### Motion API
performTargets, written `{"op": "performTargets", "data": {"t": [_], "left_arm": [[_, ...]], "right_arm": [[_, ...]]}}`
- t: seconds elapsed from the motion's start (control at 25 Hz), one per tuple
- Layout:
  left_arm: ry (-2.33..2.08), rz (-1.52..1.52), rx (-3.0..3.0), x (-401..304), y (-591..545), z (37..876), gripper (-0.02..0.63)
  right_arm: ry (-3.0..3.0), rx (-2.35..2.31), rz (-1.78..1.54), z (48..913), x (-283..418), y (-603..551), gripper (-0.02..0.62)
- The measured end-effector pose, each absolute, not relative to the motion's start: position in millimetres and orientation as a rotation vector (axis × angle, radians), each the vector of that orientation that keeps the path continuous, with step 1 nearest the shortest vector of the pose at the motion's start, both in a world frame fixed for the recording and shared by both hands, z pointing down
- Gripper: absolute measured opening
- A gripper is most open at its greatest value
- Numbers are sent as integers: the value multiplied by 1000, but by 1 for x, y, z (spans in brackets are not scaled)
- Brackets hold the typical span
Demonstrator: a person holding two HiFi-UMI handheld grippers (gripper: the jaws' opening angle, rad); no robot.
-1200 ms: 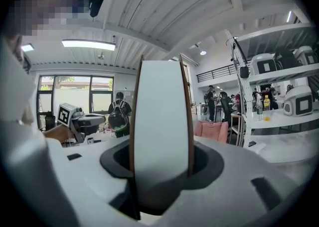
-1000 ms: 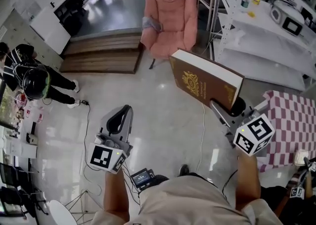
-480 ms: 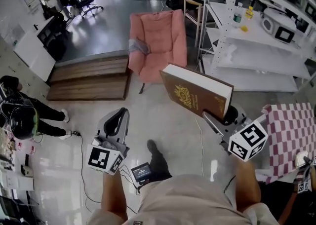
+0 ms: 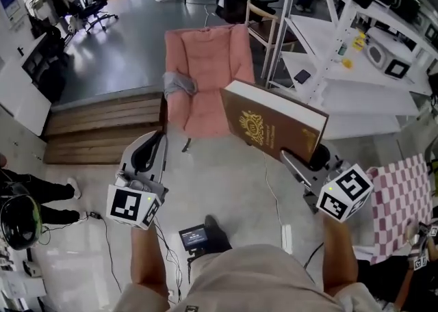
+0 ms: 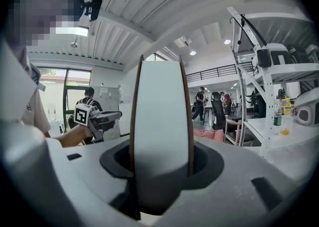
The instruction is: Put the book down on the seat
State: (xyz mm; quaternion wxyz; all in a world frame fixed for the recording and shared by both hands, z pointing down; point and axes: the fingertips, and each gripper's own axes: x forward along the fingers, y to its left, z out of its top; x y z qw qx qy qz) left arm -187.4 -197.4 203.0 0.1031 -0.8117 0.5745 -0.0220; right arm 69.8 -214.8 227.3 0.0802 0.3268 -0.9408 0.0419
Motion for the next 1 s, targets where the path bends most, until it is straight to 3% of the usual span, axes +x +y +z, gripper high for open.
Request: {"op": "performTargets", "data": {"t": [0.48, 1.0], "left_arm": [[1743, -154, -2443, -280, -338, 255, 25], [1832, -135, -2356, -348, -425, 223, 23]], "right_arm": [[-2804, 921, 234, 274, -32, -371, 213], [-2870, 712, 203, 240, -114, -481, 213]]}}
